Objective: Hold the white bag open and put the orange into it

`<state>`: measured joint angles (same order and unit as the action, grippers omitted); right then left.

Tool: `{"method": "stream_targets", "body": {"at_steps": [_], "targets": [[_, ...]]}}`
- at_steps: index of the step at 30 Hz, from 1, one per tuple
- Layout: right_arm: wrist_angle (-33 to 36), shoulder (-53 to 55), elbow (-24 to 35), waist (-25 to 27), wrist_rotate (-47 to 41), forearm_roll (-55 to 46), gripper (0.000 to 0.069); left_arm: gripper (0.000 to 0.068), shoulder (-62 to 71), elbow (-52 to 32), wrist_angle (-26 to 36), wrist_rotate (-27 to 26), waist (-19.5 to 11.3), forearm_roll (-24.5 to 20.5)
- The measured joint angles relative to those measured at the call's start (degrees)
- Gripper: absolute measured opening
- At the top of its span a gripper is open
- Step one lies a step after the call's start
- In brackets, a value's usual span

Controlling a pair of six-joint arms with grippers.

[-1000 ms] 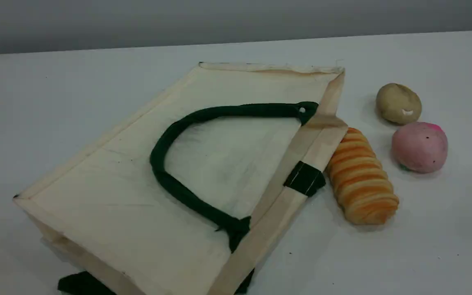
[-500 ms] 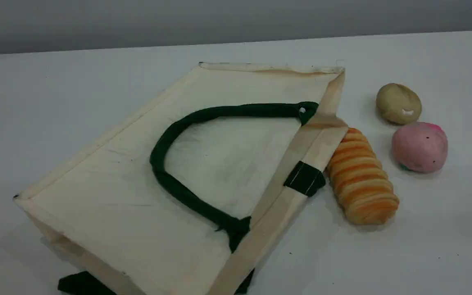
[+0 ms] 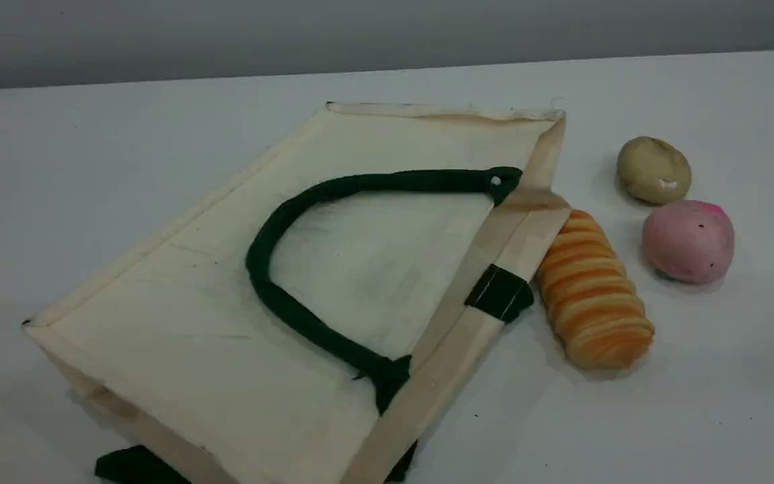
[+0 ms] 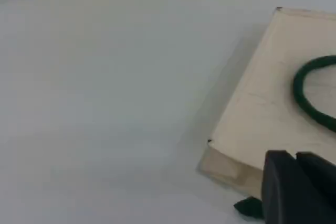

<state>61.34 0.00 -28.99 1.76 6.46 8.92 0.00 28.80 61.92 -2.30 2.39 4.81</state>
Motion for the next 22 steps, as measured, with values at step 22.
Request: {"method": "stream_targets", "body": {"at_steps": [22], "targets": [[-0.1,0.0,0.0,0.0,0.0,0.1,0.0181,0.0057,0.0,0.0,0.0,0.0,0.1,0.0]]}}
